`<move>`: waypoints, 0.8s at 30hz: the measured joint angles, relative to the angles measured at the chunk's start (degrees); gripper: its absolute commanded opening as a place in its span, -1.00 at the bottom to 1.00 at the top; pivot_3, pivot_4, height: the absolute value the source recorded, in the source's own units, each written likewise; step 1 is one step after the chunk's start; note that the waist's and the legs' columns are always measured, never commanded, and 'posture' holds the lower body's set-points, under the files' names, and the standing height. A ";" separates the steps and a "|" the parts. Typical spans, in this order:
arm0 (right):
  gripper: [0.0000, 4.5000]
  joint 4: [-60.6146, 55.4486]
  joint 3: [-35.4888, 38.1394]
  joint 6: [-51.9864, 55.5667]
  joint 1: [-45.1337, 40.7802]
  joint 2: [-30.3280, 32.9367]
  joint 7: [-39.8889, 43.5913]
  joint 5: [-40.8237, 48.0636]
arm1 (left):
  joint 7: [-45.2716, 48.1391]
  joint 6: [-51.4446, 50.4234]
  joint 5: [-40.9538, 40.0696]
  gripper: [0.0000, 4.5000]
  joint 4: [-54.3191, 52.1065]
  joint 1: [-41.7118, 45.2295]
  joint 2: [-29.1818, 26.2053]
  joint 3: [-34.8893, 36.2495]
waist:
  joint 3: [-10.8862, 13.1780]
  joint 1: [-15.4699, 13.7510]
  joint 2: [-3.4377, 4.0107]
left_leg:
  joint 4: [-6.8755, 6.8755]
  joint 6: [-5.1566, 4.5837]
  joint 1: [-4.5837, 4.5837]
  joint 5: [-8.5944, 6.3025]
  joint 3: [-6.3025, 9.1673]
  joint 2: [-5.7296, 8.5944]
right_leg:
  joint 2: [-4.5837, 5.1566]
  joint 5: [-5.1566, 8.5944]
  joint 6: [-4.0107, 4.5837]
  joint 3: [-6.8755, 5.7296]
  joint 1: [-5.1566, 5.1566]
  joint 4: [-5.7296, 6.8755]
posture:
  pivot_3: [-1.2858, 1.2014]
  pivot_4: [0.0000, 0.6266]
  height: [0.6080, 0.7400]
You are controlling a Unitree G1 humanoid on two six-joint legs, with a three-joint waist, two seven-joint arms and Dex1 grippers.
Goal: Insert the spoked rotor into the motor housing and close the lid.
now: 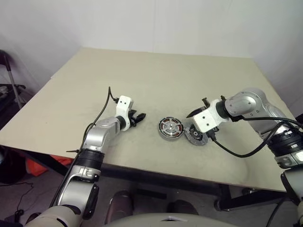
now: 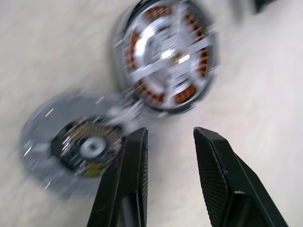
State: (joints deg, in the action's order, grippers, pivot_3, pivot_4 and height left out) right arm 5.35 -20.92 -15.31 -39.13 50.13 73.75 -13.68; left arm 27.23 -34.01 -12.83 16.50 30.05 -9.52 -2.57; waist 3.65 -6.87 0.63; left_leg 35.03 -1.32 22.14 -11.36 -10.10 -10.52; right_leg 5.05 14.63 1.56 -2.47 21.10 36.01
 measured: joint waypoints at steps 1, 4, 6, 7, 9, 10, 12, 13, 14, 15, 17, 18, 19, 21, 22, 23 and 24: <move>-0.31 -0.51 0.44 2.09 0.04 -0.90 -1.00 0.20 | -0.02 0.07 0.00 0.33 0.03 0.00 0.16 0.00 | 0.00 0.00 0.00 | 0.00 0.00 0.00 0.00 0.00 0.00 | 0.00 0.00 0.00 0.00 0.00 0.00 | 0.03 -1.00 1.00; -0.31 -1.72 1.20 7.39 1.09 -2.65 -3.06 0.32 | -0.14 0.15 0.00 0.33 0.04 -0.09 0.74 -0.01 | 0.00 -0.11 0.00 | 0.00 0.01 0.02 0.00 0.00 0.01 | 0.00 0.00 0.00 0.00 0.00 -0.01 | 0.03 -1.00 1.00; -0.31 -2.76 1.77 10.72 2.53 -3.16 -3.50 1.07 | -0.18 0.11 -0.19 0.33 0.03 -0.36 0.92 0.20 | 0.00 -0.21 0.00 | -0.01 0.01 0.02 0.00 0.00 0.01 | 0.00 0.00 0.00 0.00 0.00 -0.04 | 0.03 -1.00 1.00; -0.31 -4.31 3.39 15.30 4.23 -4.23 -3.66 3.30 | 0.13 -0.32 -1.18 0.33 -0.29 -0.69 1.27 0.94 | 0.00 -0.21 -0.01 | -0.05 0.01 0.02 0.00 0.00 0.01 | 0.00 0.00 0.00 0.00 -0.02 -0.10 | 0.03 -1.00 1.00; -0.31 -8.20 6.49 26.95 6.82 -7.34 -3.82 9.80 | 0.55 -1.76 -3.33 0.33 -1.02 -0.86 1.92 2.22 | 0.01 -0.17 0.00 | -0.09 0.00 0.03 0.00 0.00 0.01 | 0.00 0.00 0.00 0.02 0.02 -0.09 | 0.03 -1.00 1.00; -0.31 -11.42 8.85 35.46 8.33 -9.17 -4.00 14.68 | 0.85 -2.92 -4.95 0.33 -1.94 -0.86 2.35 3.00 | 0.00 -0.19 0.00 | -0.10 0.01 0.04 0.01 0.00 0.01 | -0.01 0.00 0.00 0.02 0.05 -0.07 | 0.03 -1.00 1.00; -0.31 -17.48 12.42 48.01 10.74 -10.56 -5.19 21.95 | 1.34 -4.93 -7.69 0.33 -3.96 -0.80 2.79 4.41 | 0.00 -0.31 0.00 | -0.14 0.04 0.02 0.02 0.00 0.01 | -0.01 0.00 0.00 0.02 0.04 -0.09 | 0.03 -1.00 1.00; -0.31 -19.76 13.77 52.09 11.63 -10.88 -5.91 24.31 | 1.40 -5.54 -8.60 0.33 -4.56 -0.77 2.68 5.04 | 0.00 -0.36 0.00 | -0.17 0.06 -0.01 0.03 0.00 0.01 | -0.01 0.00 0.00 0.02 0.02 -0.10 | 0.03 -1.00 1.00; -0.31 -23.04 15.88 57.19 13.24 -11.63 -7.35 27.42 | 1.55 -6.43 -9.57 0.33 -5.43 -0.78 2.34 5.70 | 0.00 -0.35 0.00 | -0.24 0.17 -0.08 0.02 0.00 0.01 | -0.01 0.00 0.00 0.02 -0.03 -0.14 | 0.03 -1.00 1.00; -0.31 -24.98 17.00 60.59 14.30 -12.38 -8.47 29.63 | 1.82 -6.87 -10.08 0.33 -5.79 -0.79 1.97 6.11 | 0.00 -0.36 0.00 | -0.27 0.31 -0.14 -0.01 0.00 0.01 | -0.01 0.00 0.00 0.03 -0.05 -0.15 | 0.03 -1.00 1.00; -0.31 -29.33 20.89 69.12 17.00 -16.12 -12.47 35.22 | 2.68 -8.00 -11.24 0.33 -6.58 -0.96 1.22 6.64 | 0.00 -0.36 0.00 | -0.41 0.45 -0.22 0.06 0.00 0.03 | -0.01 0.00 0.00 0.05 -0.06 -0.15 | 0.03 -1.00 1.00; -0.31 -30.78 22.82 73.27 17.97 -18.21 -14.65 37.86 | 3.07 -8.56 -11.68 0.33 -7.05 -1.13 0.97 6.65 | 0.00 -0.35 0.01 | -0.45 0.51 -0.24 0.09 0.00 0.05 | -0.02 0.00 0.00 0.06 -0.03 -0.14 | 0.03 -1.00 1.00; -0.31 -31.60 26.74 78.61 18.37 -21.73 -17.40 40.89 | 3.74 -9.03 -12.25 0.33 -8.00 -1.63 0.64 6.58 | 0.00 -0.28 0.00 | -0.53 0.60 -0.27 0.14 -0.01 0.06 | -0.02 0.00 0.00 0.09 -0.03 -0.15 | 0.03 -1.00 1.00; -0.31 -31.93 35.65 88.19 17.89 -27.38 -22.05 45.63 | 4.94 -9.26 -12.97 0.33 -9.05 -2.19 0.27 6.26 | 0.00 -0.30 0.01 | -0.59 0.79 -0.31 0.25 0.00 0.11 | -0.02 0.00 -0.01 0.10 -0.03 -0.14 | 0.03 -1.00 1.00; -0.31 -31.88 41.47 93.88 17.23 -30.28 -24.50 47.45 | 5.33 -9.27 -13.17 0.33 -9.42 -2.22 -0.11 6.12 | 0.00 -0.31 0.01 | -0.64 0.90 -0.31 0.32 0.00 0.11 | -0.02 0.00 -0.01 0.11 -0.02 -0.15 | 0.03 -1.00 1.00; -0.31 -31.94 45.41 97.55 17.04 -32.01 -26.07 48.30 | 5.56 -9.26 -13.29 0.33 -9.56 -2.21 -0.49 6.09 | -0.01 -0.43 0.00 | -0.71 1.00 -0.36 0.37 0.00 0.14 | -0.02 0.00 -0.01 0.11 -0.05 -0.18 | 0.03 -1.00 1.00; -0.31 -32.06 49.05 101.37 17.11 -33.68 -28.00 48.81 | 5.76 -9.26 -13.40 0.33 -9.56 -2.21 -1.03 6.13 | -0.01 -0.47 0.00 | -0.81 1.06 -0.39 0.41 0.00 0.17 | -0.01 0.00 -0.01 0.11 -0.06 -0.22 | 0.03 -1.00 1.00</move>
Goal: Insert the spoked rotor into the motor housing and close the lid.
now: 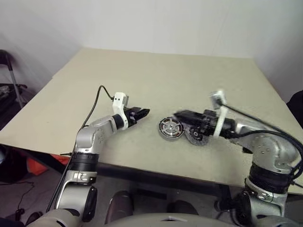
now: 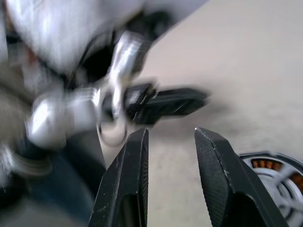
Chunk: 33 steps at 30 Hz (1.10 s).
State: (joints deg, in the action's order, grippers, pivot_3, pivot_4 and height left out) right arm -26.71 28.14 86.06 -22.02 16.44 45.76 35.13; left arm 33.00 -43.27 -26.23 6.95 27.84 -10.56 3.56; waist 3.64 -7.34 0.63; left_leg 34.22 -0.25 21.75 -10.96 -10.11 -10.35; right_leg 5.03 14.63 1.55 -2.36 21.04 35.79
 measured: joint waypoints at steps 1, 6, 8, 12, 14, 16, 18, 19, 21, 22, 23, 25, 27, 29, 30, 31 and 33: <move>-0.31 -0.59 2.80 2.60 0.87 -1.48 -2.03 0.30 | 0.02 0.01 0.00 0.33 0.09 0.09 -0.29 -0.02 | 0.00 -0.07 0.00 | -0.07 0.03 0.01 0.02 0.00 0.00 | 0.00 0.00 0.00 -0.01 0.02 -0.03 | 0.03 -1.00 1.00; -0.31 -1.61 8.67 6.14 6.81 -3.44 -9.31 1.50 | 0.08 0.17 0.36 0.33 0.71 0.30 -0.39 -1.26 | -0.01 -0.24 0.03 | -0.23 0.09 0.08 0.04 -0.01 0.04 | 0.00 0.01 -0.06 0.01 0.16 -0.08 | 0.03 -1.00 1.00; -0.31 -2.26 10.31 6.13 7.99 -3.05 -10.73 3.25 | 0.26 0.33 0.54 0.33 0.90 0.40 -0.30 -1.96 | -0.01 -0.18 0.03 | -0.32 0.16 0.02 0.08 -0.01 0.04 | -0.01 0.03 -0.09 0.02 0.14 -0.09 | 0.03 -1.00 1.00; 0.06 -2.71 12.39 6.17 15.11 -1.73 -11.21 9.54 | 0.22 1.09 0.80 0.33 2.19 1.46 0.02 -2.41 | -0.01 -0.88 0.03 | -1.04 0.63 -0.29 0.36 -0.01 0.18 | 0.02 0.06 -0.14 0.02 -0.05 -0.42 | 0.03 -1.00 1.00; 0.37 -2.76 14.39 6.19 16.46 -1.99 -10.57 13.20 | -0.08 1.57 0.77 0.33 3.53 2.38 0.69 -1.67 | -0.08 -1.23 0.14 | -1.11 0.67 -0.30 0.39 -0.01 0.19 | 0.01 0.05 -0.14 0.04 0.00 -0.42 | 0.03 -1.00 1.00; 0.64 -3.68 16.44 6.16 16.79 -2.03 -10.29 17.48 | -0.19 1.65 0.73 0.33 3.88 3.04 1.37 -1.69 | -0.12 -1.27 0.18 | -1.13 0.68 -0.31 0.40 0.00 0.17 | 0.01 0.05 -0.15 0.03 -0.01 -0.40 | 0.03 -1.00 1.00; 0.64 -5.12 16.75 6.17 19.60 -2.10 -10.89 20.24 | -0.17 1.65 0.85 0.33 3.90 3.04 1.72 -2.13 | -0.17 -1.46 0.18 | -1.17 0.68 -0.31 0.40 0.02 0.17 | 0.00 0.09 -0.20 0.01 -0.03 -0.41 | 0.03 -1.00 1.00; 0.64 -5.04 16.84 6.18 21.72 -2.23 -11.70 21.82 | -0.18 1.64 1.00 0.33 3.92 3.02 1.72 -2.47 | -0.18 -1.49 0.18 | -1.19 0.67 -0.28 0.39 0.02 0.18 | 0.00 0.09 -0.22 0.01 -0.01 -0.43 | 0.03 -1.00 1.00; 0.64 -3.92 17.36 6.18 23.86 -2.63 -13.36 24.82 | -0.33 1.64 1.22 0.33 4.03 3.00 1.69 -2.66 | -0.18 -1.51 0.20 | -1.19 0.67 -0.23 0.39 0.03 0.25 | 0.01 0.09 -0.25 0.02 0.02 -0.45 | 0.03 -1.00 1.00; 0.64 -3.17 17.61 6.18 24.59 -2.65 -14.24 26.53 | -0.52 1.64 1.28 0.33 4.07 3.00 1.73 -2.75 | -0.18 -1.51 0.20 | -1.19 0.66 -0.23 0.39 0.02 0.26 | 0.02 0.10 -0.22 0.02 0.01 -0.47 | 0.03 -1.00 1.00; 0.64 -2.95 17.70 6.18 25.48 -2.67 -15.07 27.71 | -0.59 1.63 1.29 0.33 4.08 3.00 1.80 -2.82 | -0.19 -1.51 0.20 | -1.19 0.67 -0.24 0.39 0.02 0.26 | 0.02 0.10 -0.23 0.02 -0.01 -0.49 | 0.03 -1.00 1.00; 0.64 -1.98 17.61 6.19 27.77 -3.24 -17.68 29.50 | -0.83 1.60 1.33 0.33 4.10 2.97 1.78 -2.85 | -0.19 -1.49 0.21 | -1.19 0.67 -0.25 0.39 0.03 0.25 | 0.02 0.12 -0.24 0.01 -0.03 -0.51 | 0.03 -1.00 1.00; 0.64 -0.73 17.43 6.18 28.70 -4.15 -20.15 30.18 | -0.95 1.57 1.35 0.33 4.08 2.78 1.77 -2.89 | -0.20 -1.40 0.23 | -1.19 0.68 -0.26 0.39 0.03 0.26 | 0.03 0.18 -0.35 0.02 -0.03 -0.51 | 0.03 -1.00 1.00; 0.64 0.37 17.00 6.17 29.10 -5.79 -22.89 30.30 | -1.02 1.53 1.51 0.33 4.08 2.37 1.77 -3.18 | -0.23 -1.36 0.27 | -1.19 0.69 -0.27 0.40 0.03 0.24 | 0.02 0.26 -0.49 0.01 -0.03 -0.52 | 0.03 -1.00 1.00; 0.64 0.74 16.48 6.10 29.22 -6.48 -24.25 30.19 | -1.04 1.51 1.53 0.33 4.07 2.18 1.76 -3.26 | -0.23 -1.36 0.28 | -1.20 0.70 -0.27 0.41 0.03 0.24 | 0.02 0.26 -0.49 0.01 -0.02 -0.52 | 0.03 -1.00 1.00; 0.64 0.86 15.65 5.84 29.41 -7.06 -25.57 30.06 | -1.08 1.50 1.53 0.33 4.06 2.02 1.77 -3.26 | -0.25 -1.37 0.30 | -1.22 0.71 -0.27 0.41 0.03 0.25 | 0.02 0.25 -0.48 0.01 -0.02 -0.52 | 0.03 -1.00 1.00; 0.64 0.97 14.47 5.08 29.48 -7.64 -27.67 30.09 | -1.25 1.49 1.53 0.33 4.01 1.88 1.76 -3.26 | -0.26 -1.39 0.32 | -1.22 0.71 -0.25 0.41 0.04 0.27 | 0.03 0.23 -0.45 0.01 -0.03 -0.52 | 0.03 -1.00 1.00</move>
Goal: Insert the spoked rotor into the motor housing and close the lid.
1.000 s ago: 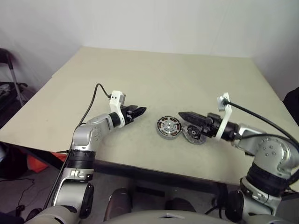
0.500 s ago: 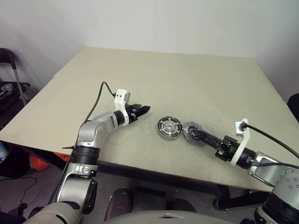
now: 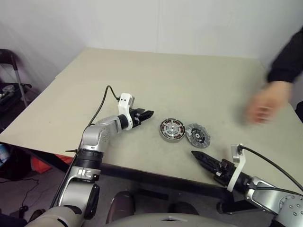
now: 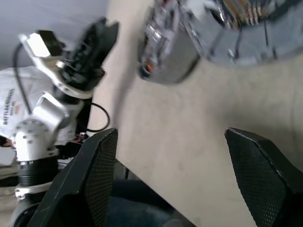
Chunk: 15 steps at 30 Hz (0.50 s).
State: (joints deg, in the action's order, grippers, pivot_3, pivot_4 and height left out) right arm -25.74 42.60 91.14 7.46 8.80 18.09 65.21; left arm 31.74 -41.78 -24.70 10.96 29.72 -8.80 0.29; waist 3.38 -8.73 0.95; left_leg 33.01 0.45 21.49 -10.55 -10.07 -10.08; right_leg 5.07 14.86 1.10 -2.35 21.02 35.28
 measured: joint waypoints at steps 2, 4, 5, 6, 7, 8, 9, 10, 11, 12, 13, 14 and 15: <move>0.64 -0.02 -0.43 -1.11 0.02 -0.20 -1.54 0.19 | -0.09 0.00 0.00 0.33 -0.08 -0.08 -0.04 0.00 | 0.00 -0.03 0.00 | 0.00 0.00 0.01 0.00 0.00 0.01 | 0.01 -0.01 0.01 0.00 0.00 -0.01 | 0.03 -1.00 1.00; 0.64 0.19 -0.82 -1.91 0.32 0.19 -1.97 0.76 | -0.19 0.00 0.01 0.33 -0.10 -0.15 -0.06 0.00 | 0.00 -0.03 0.00 | -0.01 0.00 0.01 0.00 0.01 0.02 | 0.01 -0.01 0.00 0.00 -0.01 -0.02 | 0.03 -1.00 1.00; 0.64 1.17 -0.87 -2.01 0.49 1.85 -1.62 1.48 | -0.25 0.00 0.00 0.33 -0.11 -0.15 -0.06 -0.01 | 0.00 -0.05 0.01 | -0.02 0.00 0.02 0.00 0.01 0.05 | 0.03 -0.02 -0.01 0.00 -0.03 -0.04 | 0.03 -1.00 1.00; 0.64 2.09 -0.68 -2.12 0.61 3.97 -1.29 2.07 | -0.30 0.00 0.01 0.33 -0.12 -0.15 -0.07 -0.01 | 0.00 -0.08 0.01 | -0.01 -0.01 0.01 -0.01 0.02 0.11 | 0.08 -0.03 -0.09 0.00 -0.05 -0.08 | 0.03 -1.00 1.00; 0.64 2.84 -0.22 -2.39 0.80 5.83 -1.09 2.42 | -0.37 0.00 0.00 0.33 -0.14 -0.15 -0.08 -0.01 | -0.01 -0.10 0.01 | -0.02 0.00 0.01 -0.01 0.03 0.14 | 0.10 -0.02 -0.21 0.00 -0.09 -0.14 | 0.03 -1.00 1.00; 0.64 3.23 0.17 -2.87 1.08 6.85 -1.01 2.59 | -0.50 0.00 0.01 0.33 -0.19 -0.21 -0.09 0.00 | -0.01 -0.14 0.01 | -0.02 0.00 0.01 -0.01 0.05 0.14 | 0.10 -0.01 -0.33 0.00 -0.14 -0.21 | 0.03 -1.00 1.00; 0.64 3.59 0.30 -3.46 1.48 7.42 -1.02 2.94 | -0.63 0.00 0.01 0.33 -0.22 -0.30 -0.08 0.01 | -0.01 -0.14 0.01 | -0.03 -0.01 0.01 -0.01 0.06 0.14 | 0.10 -0.01 -0.37 -0.01 -0.16 -0.25 | 0.03 -1.00 1.00; 0.64 3.79 0.24 -3.92 1.84 7.51 -1.02 3.44 | -0.81 0.00 0.02 0.33 -0.25 -0.42 -0.05 -0.01 | -0.01 -0.12 0.01 | -0.03 -0.01 0.01 -0.01 0.07 0.14 | 0.10 -0.03 -0.40 -0.01 -0.16 -0.27 | 0.03 -1.00 1.00; 0.64 3.86 0.03 -4.43 2.32 7.57 -1.03 3.94 | -0.86 0.00 0.04 0.33 -0.25 -0.48 -0.01 -0.08 | -0.02 -0.11 0.01 | -0.03 -0.01 0.02 -0.01 0.07 0.15 | 0.10 -0.08 -0.44 -0.01 -0.16 -0.29 | 0.03 -1.00 1.00; 0.64 3.89 -0.15 -4.82 2.74 7.74 -1.05 4.42 | -0.91 0.01 0.08 0.33 -0.25 -0.50 -0.01 -0.20 | -0.02 -0.11 0.02 | -0.03 -0.02 0.03 -0.01 0.07 0.15 | 0.10 -0.10 -0.43 -0.01 -0.16 -0.30 | 0.03 -1.00 1.00; 0.64 3.89 -0.43 -5.42 3.17 8.03 -1.10 4.89 | -0.95 0.02 0.16 0.33 -0.25 -0.50 0.00 -0.28 | -0.02 -0.11 0.02 | -0.03 -0.03 0.04 -0.02 0.07 0.16 | 0.10 -0.19 -0.30 -0.01 -0.17 -0.32 | 0.03 -1.00 1.00; 0.64 3.89 -0.63 -6.02 3.60 8.22 -1.30 5.23 | -0.96 0.03 0.21 0.33 -0.25 -0.50 0.00 -0.35 | -0.02 -0.11 0.02 | -0.03 -0.04 0.04 -0.02 0.07 0.16 | 0.10 -0.24 -0.22 -0.01 -0.18 -0.34 | 0.03 -1.00 1.00; 0.64 3.88 -0.70 -6.53 4.09 8.34 -1.52 5.67 | -0.96 0.04 0.27 0.33 -0.25 -0.50 0.01 -0.41 | -0.02 -0.11 0.02 | -0.03 -0.04 0.05 -0.03 0.07 0.17 | 0.10 -0.26 -0.19 -0.01 -0.18 -0.35 | 0.03 -1.00 1.00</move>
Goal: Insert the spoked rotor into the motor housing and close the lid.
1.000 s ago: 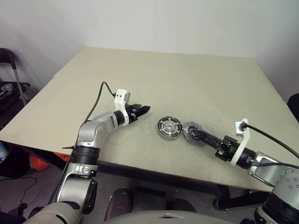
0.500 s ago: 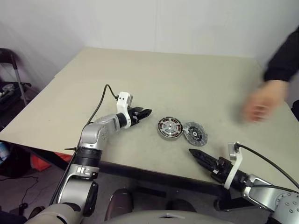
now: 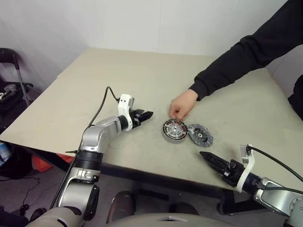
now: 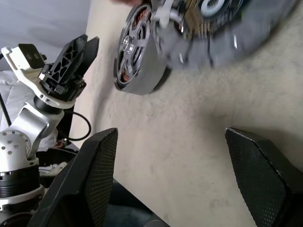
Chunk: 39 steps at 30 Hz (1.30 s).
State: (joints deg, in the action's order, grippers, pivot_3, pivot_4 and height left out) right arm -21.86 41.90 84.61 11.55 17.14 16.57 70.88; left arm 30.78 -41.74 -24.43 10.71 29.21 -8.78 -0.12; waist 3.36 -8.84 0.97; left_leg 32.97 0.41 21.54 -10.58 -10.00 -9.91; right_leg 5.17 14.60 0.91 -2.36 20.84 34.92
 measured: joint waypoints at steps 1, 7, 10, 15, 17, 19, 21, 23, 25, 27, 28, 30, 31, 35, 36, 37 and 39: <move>0.64 0.00 -0.13 -0.56 0.52 0.09 -0.16 0.56 | 0.00 0.01 0.05 0.33 0.00 0.00 0.00 -0.04 | 0.00 0.00 0.00 | 0.00 -0.01 0.00 0.00 0.00 0.00 | 0.00 0.01 0.00 0.00 0.00 -0.02 | 0.03 -1.00 1.00; 0.64 -0.09 -2.66 -3.77 3.12 2.61 -0.81 3.68 | -0.01 0.14 0.34 0.33 0.01 0.00 0.01 -0.13 | 0.00 0.01 0.00 | 0.00 -0.03 0.01 -0.02 0.00 0.01 | 0.01 0.05 -0.03 0.00 -0.03 -0.10 | 0.03 -1.00 1.00; 0.64 -0.09 -3.63 -5.94 3.49 3.85 -1.16 4.49 | -0.01 0.41 0.50 0.33 0.02 0.00 0.13 -0.20 | -0.01 0.00 0.00 | 0.00 -0.03 0.01 -0.02 0.00 0.01 | 0.01 0.05 -0.04 0.00 -0.04 -0.10 | 0.03 -1.00 1.00; 0.64 -0.20 -6.64 -9.28 3.84 5.38 -1.30 5.45 | -0.01 0.69 0.79 0.33 0.06 0.01 0.09 -0.25 | -0.02 0.00 0.00 | 0.00 -0.04 0.02 -0.02 0.00 0.02 | 0.01 0.03 -0.02 0.00 -0.03 -0.10 | 0.03 -1.00 1.00; 0.64 -1.33 -8.49 -10.70 3.90 6.74 -0.85 5.17 | -0.04 0.69 0.80 0.33 0.05 0.01 0.00 -0.20 | -0.02 0.00 0.01 | 0.01 -0.04 0.03 -0.02 0.00 0.02 | 0.01 0.01 -0.01 0.00 -0.03 -0.10 | 0.03 -1.00 1.00; 0.64 -3.58 -10.62 -12.79 3.96 9.14 0.62 3.24 | -0.10 0.69 0.81 0.33 0.04 -0.01 -0.04 -0.19 | -0.02 0.00 0.00 | 0.01 -0.04 0.03 -0.02 0.00 0.02 | 0.01 -0.03 -0.09 0.00 -0.04 -0.10 | 0.03 -1.00 1.00; 0.64 -5.27 -12.27 -15.27 3.74 10.87 2.04 1.02 | -0.22 0.71 0.86 0.33 0.05 -0.06 -0.08 -0.19 | -0.03 0.00 -0.01 | 0.02 -0.04 0.03 -0.02 0.00 0.02 | 0.01 -0.01 -0.14 0.00 -0.04 -0.10 | 0.03 -1.00 1.00; 0.64 -6.53 -14.49 -17.70 3.01 12.37 3.16 -1.47 | -0.55 0.73 0.99 0.33 0.05 -0.05 -0.14 -0.18 | -0.04 0.01 -0.01 | 0.02 -0.04 0.03 -0.02 0.01 0.02 | 0.01 -0.03 -0.18 0.00 -0.04 -0.09 | 0.03 -1.00 1.00; 0.64 -8.23 -18.58 -20.89 1.63 15.33 5.43 -6.20 | -1.02 0.75 0.99 0.33 0.12 -0.07 -0.34 0.21 | -0.05 0.17 0.01 | 0.04 -0.04 0.03 -0.02 0.00 0.03 | 0.01 -0.06 -0.22 0.01 -0.03 -0.09 | 0.03 -1.00 1.00; 0.64 -6.96 -24.68 -25.08 -5.49 19.73 8.63 -13.57 | -1.38 0.86 1.02 0.33 0.18 0.15 -0.59 0.86 | -0.05 0.81 0.01 | 0.13 -0.02 0.03 0.00 -0.02 -0.01 | 0.00 -0.15 -0.32 0.01 -0.02 -0.07 | 0.03 -1.00 1.00; 0.64 -4.36 -27.70 -27.56 -10.66 21.38 10.33 -17.23 | -1.56 1.11 1.02 0.33 0.13 0.20 -0.53 0.89 | -0.07 1.08 -0.01 | 0.18 0.01 0.00 0.02 -0.03 -0.01 | 0.00 -0.10 -0.25 0.01 -0.04 -0.06 | 0.03 -1.00 1.00; 0.64 0.58 -31.10 -31.68 -17.20 22.88 12.89 -22.83 | -1.75 1.22 1.00 0.33 0.07 0.13 -0.15 0.85 | -0.09 0.87 -0.03 | 0.18 0.06 0.02 0.06 -0.01 0.00 | 0.01 -0.13 -0.17 0.01 -0.09 -0.05 | 0.03 -1.00 1.00; 0.64 2.49 -32.53 -32.97 -18.84 23.39 13.94 -24.93 | -2.04 1.23 1.02 0.33 0.09 0.10 -0.16 0.90 | -0.09 0.55 -0.04 | 0.18 0.05 0.03 0.06 -0.01 0.00 | 0.01 -0.23 0.00 0.00 -0.09 -0.06 | 0.03 -1.00 1.00; 0.64 7.49 -38.35 -36.77 -21.32 24.30 18.59 -31.44 | -2.81 1.22 1.01 0.33 0.09 0.04 -0.32 2.03 | -0.10 0.02 -0.03 | 0.37 -0.38 0.44 -0.05 0.01 0.02 | 0.01 -0.30 0.01 0.00 0.20 0.00 | 0.03 -1.00 1.00; 0.64 8.13 -39.21 -37.55 -21.55 24.65 19.72 -32.83 | -2.90 1.22 1.01 0.33 0.09 0.03 -0.31 2.11 | -0.11 0.04 -0.03 | 0.53 -0.66 0.57 -0.07 0.01 0.02 | 0.01 -0.39 -0.13 0.00 0.32 0.09 | 0.03 -1.00 1.00; 0.64 8.70 -39.87 -38.39 -21.89 25.20 20.65 -34.14 | -2.96 1.22 1.01 0.33 0.09 0.03 -0.25 2.11 | -0.11 0.09 -0.03 | 0.77 -0.94 0.67 -0.23 0.01 0.00 | 0.01 -0.39 -0.14 0.00 0.40 0.24 | 0.03 -1.00 1.00; 0.64 9.58 -40.62 -39.97 -22.77 26.07 22.20 -36.57 | -3.09 1.22 1.01 0.33 0.09 0.03 -0.15 2.10 | -0.10 0.23 -0.03 | 1.21 -1.26 0.72 -0.44 -0.02 -0.10 | 0.01 -0.33 -0.08 0.00 0.40 0.48 | 0.03 -1.00 1.00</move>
State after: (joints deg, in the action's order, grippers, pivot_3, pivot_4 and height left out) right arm -12.27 1.27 44.65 -11.22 43.21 38.77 34.31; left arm 27.69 -40.52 -23.42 10.80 29.25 -8.94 1.99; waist 3.25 -8.61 0.94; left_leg 34.18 -0.85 22.26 -11.02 -10.02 -10.01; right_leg 5.18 14.27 0.83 -2.36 21.24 35.41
